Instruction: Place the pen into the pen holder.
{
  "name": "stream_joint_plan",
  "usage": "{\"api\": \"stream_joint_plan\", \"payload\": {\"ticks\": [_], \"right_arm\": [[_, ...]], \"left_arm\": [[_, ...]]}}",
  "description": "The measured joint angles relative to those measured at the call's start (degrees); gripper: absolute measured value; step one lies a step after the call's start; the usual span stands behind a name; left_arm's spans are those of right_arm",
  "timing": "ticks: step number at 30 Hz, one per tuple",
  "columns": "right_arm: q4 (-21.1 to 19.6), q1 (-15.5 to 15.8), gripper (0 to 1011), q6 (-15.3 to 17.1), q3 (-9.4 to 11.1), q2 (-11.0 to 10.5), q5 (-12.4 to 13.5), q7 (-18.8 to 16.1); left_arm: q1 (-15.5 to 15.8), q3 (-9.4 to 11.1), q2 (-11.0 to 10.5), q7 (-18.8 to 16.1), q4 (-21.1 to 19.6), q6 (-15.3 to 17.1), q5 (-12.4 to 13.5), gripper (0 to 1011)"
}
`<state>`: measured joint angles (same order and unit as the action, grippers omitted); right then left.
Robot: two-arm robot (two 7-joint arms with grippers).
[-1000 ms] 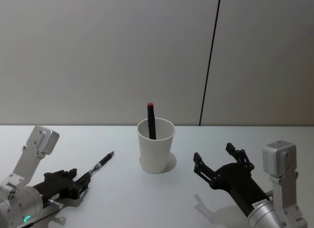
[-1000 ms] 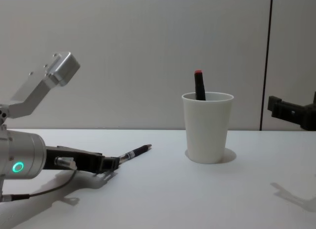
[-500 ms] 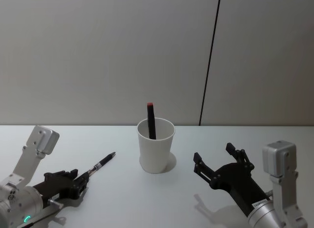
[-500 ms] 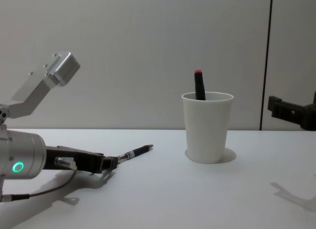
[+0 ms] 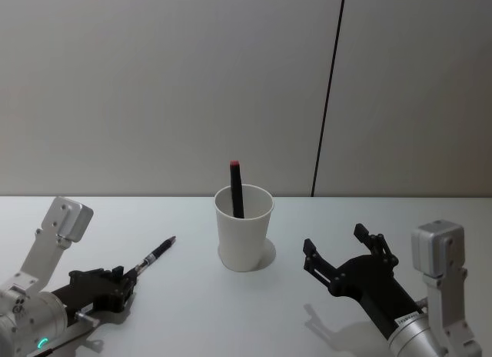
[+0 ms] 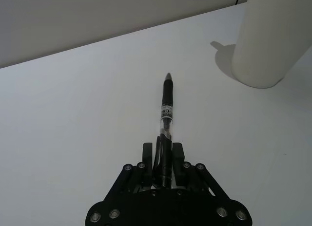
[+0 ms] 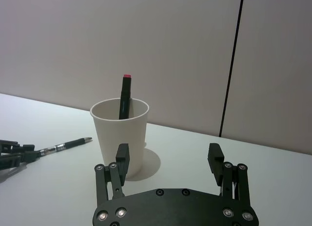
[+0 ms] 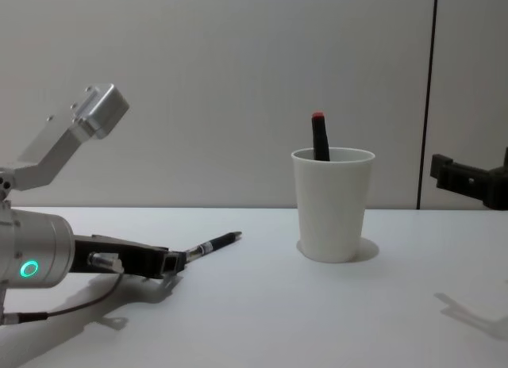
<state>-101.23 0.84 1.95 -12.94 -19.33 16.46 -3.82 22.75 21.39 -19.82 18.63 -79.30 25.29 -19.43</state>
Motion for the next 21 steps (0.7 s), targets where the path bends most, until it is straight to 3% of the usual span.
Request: {"api": "stream_joint_plan", "payload": {"ticks": [10, 21], "right_arm": [[0.0, 0.0, 1001, 0.0, 0.0, 0.0, 0.0, 0.0], [0.0, 0.0, 1001, 0.0, 0.0, 0.0, 0.0, 0.0]], "left_arm": [[0.0, 0.0, 0.0, 0.0, 0.0, 0.0, 0.0, 195], [0.0, 0.0, 0.0, 0.0, 0.0, 0.0, 0.0, 193]]}}
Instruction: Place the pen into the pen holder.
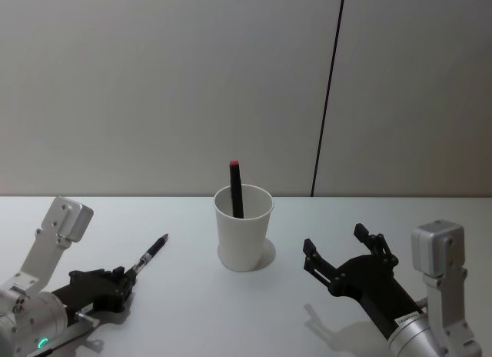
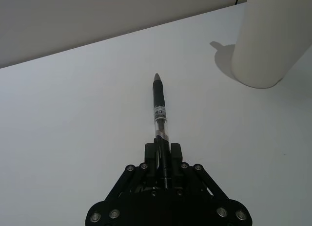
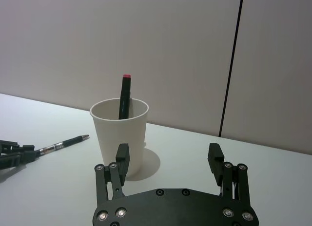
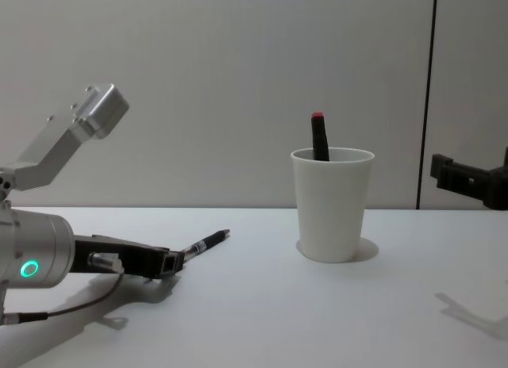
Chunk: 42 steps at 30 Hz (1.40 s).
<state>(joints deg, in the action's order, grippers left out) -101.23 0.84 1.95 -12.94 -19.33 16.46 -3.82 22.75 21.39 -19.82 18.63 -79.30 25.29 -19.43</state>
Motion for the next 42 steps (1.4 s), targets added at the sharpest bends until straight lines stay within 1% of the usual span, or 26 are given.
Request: {"api": "stream_joint_plan", "payload": {"ticks": [15, 22, 29, 42], "right_arm": [[0.0, 0.0, 1001, 0.0, 0.0, 0.0, 0.0, 0.0], [0.0, 0.0, 1001, 0.0, 0.0, 0.0, 0.0, 0.0], [0.0, 0.0, 1001, 0.0, 0.0, 0.0, 0.0, 0.0], [0.0, 0.0, 1001, 0.0, 0.0, 0.0, 0.0, 0.0]], "left_arm": [[0.0, 0.0, 0.0, 0.0, 0.0, -0.1, 0.1, 193], [0.1, 0.0, 0.0, -0.1, 0.2, -1.3, 0.9, 192], [0.5, -0.6, 0.1, -1.2, 0.3, -2.6, 2.0, 192], [0.8, -2.2, 0.2, -1.9, 0.3, -4.8, 2.5, 192]]}}
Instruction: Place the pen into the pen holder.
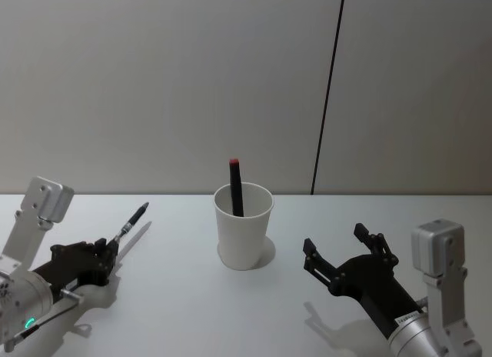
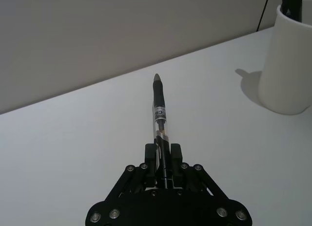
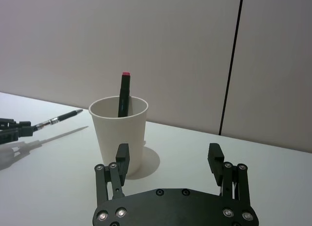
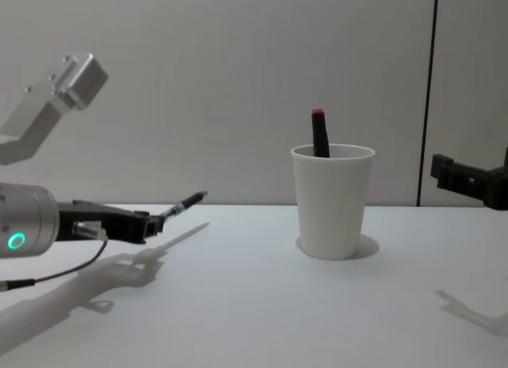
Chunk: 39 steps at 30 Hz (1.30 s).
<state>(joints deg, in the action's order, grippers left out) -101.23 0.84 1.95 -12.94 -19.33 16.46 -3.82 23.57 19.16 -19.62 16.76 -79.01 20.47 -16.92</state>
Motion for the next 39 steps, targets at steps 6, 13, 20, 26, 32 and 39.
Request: {"api": "stream_joint_plan", "payload": {"ticks": [6, 13, 20, 26, 32, 39], "right_arm": [[0.0, 0.0, 1001, 0.0, 0.0, 0.0, 0.0, 0.0], [0.0, 0.0, 1001, 0.0, 0.0, 0.0, 0.0, 0.0], [0.0, 0.0, 1001, 0.0, 0.0, 0.0, 0.0, 0.0], [0.0, 0.0, 1001, 0.0, 0.0, 0.0, 0.0, 0.0], [0.0, 0.0, 1001, 0.0, 0.0, 0.0, 0.0, 0.0], [0.0, 0.0, 1001, 0.0, 0.0, 0.0, 0.0, 0.0]], "left_arm": [[-0.3, -1.3, 0.4, 0.0, -0.1, -2.7, -0.2, 193], [-0.9, -2.6, 0.9, 0.3, -0.1, -7.2, -0.4, 193], [-1.1, -3.7, 1.6, 1.3, 0.0, -13.0, -0.8, 192], [-0.8, -4.0, 2.0, 3.0, 0.3, -18.2, -1.1, 192], [0.2, -3.6, 2.4, 5.4, 0.9, -23.2, -1.4, 193], [1.9, -2.4, 2.8, 8.7, 1.7, -27.9, -1.6, 192]]}}
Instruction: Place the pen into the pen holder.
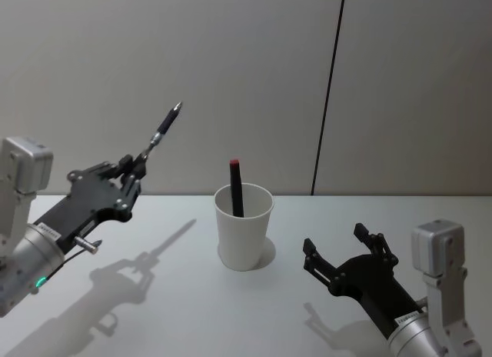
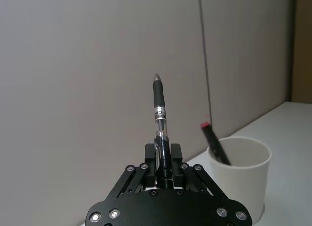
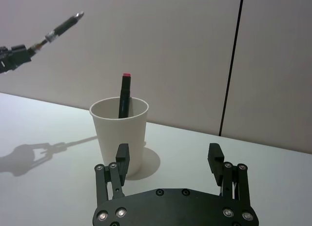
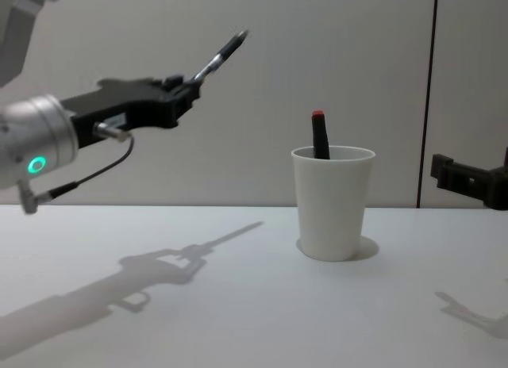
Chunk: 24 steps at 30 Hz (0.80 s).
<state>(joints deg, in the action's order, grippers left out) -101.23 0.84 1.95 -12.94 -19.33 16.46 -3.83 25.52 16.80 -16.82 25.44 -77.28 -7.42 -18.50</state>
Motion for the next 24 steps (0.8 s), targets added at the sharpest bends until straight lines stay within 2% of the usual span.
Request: {"api": "stream_joint_plan", "payload": {"ticks": [2, 13, 20, 24], "right_arm": [[0.0, 0.0, 1001, 0.0, 0.0, 0.0, 0.0, 0.0], [0.0, -0.3, 1001, 1.3, 0.1, 0.3, 0.8, -0.5], [-0.3, -1.0, 1001, 4.5, 0.3, 1.2, 4.0, -2.5], [-0.7, -1.7, 1001, 6.9, 0.4, 2.0, 7.0, -4.4]], "left_arm": [[1.1, 0.8, 0.3, 1.6, 0.5, -2.2, 0.0, 192], [5.0, 3.9, 1.3, 7.2, 2.5, -8.1, 0.0, 192], [6.8, 5.4, 1.8, 9.5, 3.4, -10.6, 0.2, 193], [7.4, 5.9, 1.9, 10.2, 3.6, -11.4, 0.3, 192]]}}
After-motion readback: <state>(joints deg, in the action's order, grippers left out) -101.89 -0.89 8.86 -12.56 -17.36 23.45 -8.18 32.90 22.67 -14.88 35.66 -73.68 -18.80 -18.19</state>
